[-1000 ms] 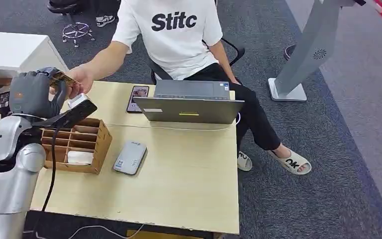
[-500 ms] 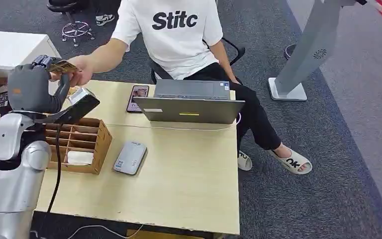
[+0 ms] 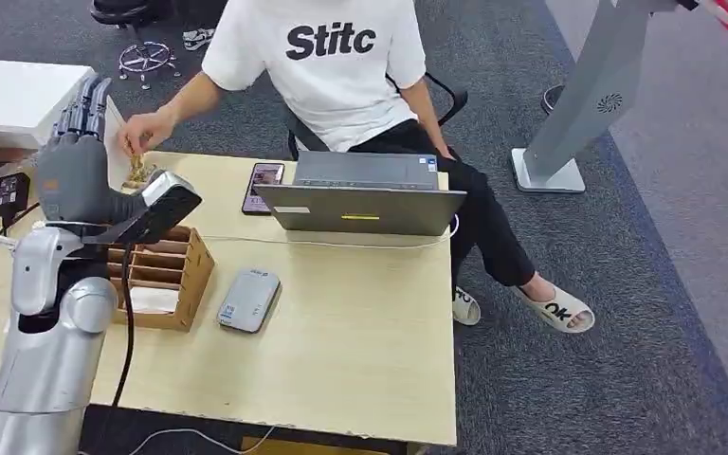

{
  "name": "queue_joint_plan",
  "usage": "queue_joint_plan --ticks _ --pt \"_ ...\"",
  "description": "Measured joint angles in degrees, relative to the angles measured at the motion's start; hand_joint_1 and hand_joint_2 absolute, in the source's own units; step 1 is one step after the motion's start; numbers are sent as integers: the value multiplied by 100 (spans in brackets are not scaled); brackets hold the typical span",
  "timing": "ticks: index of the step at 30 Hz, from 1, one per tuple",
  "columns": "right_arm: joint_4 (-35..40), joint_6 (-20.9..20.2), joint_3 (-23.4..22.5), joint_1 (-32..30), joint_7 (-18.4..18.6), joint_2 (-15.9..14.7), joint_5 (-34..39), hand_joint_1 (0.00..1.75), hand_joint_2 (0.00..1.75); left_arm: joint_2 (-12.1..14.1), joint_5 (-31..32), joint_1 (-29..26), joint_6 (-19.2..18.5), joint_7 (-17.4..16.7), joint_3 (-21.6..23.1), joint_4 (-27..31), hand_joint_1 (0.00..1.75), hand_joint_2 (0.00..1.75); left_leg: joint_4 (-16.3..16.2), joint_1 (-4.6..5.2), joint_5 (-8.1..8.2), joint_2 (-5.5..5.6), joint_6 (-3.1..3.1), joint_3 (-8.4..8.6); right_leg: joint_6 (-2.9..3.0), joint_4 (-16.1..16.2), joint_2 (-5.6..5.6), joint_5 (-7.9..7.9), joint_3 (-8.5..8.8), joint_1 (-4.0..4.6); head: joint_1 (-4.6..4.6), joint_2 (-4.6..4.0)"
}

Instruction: Pass the card to the sensor for recognition and then transmit it.

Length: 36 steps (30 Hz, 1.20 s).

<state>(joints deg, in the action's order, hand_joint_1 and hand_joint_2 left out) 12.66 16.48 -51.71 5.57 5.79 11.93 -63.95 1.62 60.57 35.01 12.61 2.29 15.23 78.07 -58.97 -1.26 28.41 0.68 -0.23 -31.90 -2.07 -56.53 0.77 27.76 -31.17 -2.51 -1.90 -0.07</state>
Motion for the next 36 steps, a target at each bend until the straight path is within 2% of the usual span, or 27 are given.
queue_joint_plan --ticks 10,13,15,18,20,22,27,36 --pt "0 0 -48 0 -26 0 37 0 175 -50 -114 -27 -188 2 0 -2 0 175 0 0 0 0 0 0 0 0 0 0 0 0 0 0" --pt "0 0 -87 -1 -55 0 112 0 175 -37 -193 -95 -545 11 7 0 0 175 0 0 0 0 0 1 0 0 0 0 0 0 0 0" --pt "0 0 -157 0 -68 -2 173 0 175 40 -587 -210 -987 101 90 51 0 175 0 0 0 -1 0 1 0 0 1 0 0 0 0 0" --pt "0 11 -240 -17 -68 -15 219 0 175 316 -1735 -425 -1743 216 274 258 0 175 0 0 0 -2 0 0 0 0 2 0 -2 0 0 0" --pt "0 15 -289 -28 -68 -31 206 0 175 543 -2372 -534 -2020 258 402 422 0 175 1 0 1 -4 0 0 0 0 6 1 -5 0 0 0" --pt "0 15 -321 -40 -68 -48 162 0 175 770 -2671 -595 -2149 260 505 551 0 175 1 -1 0 -4 0 0 0 0 4 1 -6 1 0 0" --pt "0 31 -332 -42 -103 -68 103 0 175 1251 -2931 -653 -2310 182 727 730 0 175 2 -2 -1 -4 -1 0 1 -1 3 0 -4 1 0 0" --pt "0 85 -389 -60 -109 -79 105 0 175 2005 -3012 -698 -2441 -17 1132 922 0 175 1 -2 -1 -3 -2 0 1 -1 5 -1 -4 1 0 0"
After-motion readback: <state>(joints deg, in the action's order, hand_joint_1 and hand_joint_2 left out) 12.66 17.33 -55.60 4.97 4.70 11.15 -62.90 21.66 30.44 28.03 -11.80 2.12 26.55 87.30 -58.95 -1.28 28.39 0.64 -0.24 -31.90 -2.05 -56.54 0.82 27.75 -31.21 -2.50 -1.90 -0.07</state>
